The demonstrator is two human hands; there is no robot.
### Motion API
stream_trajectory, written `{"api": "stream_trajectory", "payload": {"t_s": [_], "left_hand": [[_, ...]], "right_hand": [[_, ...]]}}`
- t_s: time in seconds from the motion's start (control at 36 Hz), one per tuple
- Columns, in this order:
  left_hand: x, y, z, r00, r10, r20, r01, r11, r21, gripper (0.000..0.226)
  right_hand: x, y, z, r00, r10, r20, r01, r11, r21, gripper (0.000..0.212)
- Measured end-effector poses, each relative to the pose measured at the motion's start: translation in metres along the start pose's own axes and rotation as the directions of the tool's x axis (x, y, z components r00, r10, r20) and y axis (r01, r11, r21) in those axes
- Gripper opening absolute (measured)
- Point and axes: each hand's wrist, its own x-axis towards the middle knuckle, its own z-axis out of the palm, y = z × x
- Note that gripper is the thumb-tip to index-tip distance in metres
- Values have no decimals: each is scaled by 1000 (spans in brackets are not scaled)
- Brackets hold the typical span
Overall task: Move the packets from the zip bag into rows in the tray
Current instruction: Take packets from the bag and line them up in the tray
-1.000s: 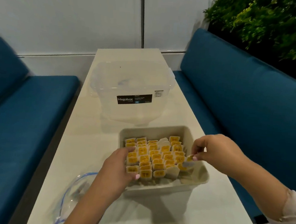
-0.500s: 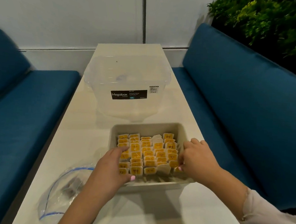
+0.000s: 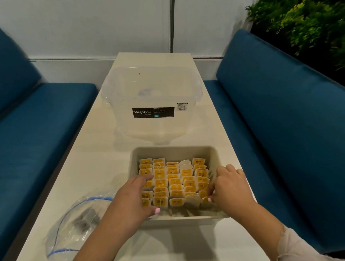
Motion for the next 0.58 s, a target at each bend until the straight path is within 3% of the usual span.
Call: {"api": "stream_trajectory", "payload": {"t_s": [0.58], "left_hand": [[2, 1, -5, 998, 43, -42, -43, 999, -8, 68]], "right_hand": [[0, 4, -4, 999, -32, -15, 33, 997, 68, 23]]}}
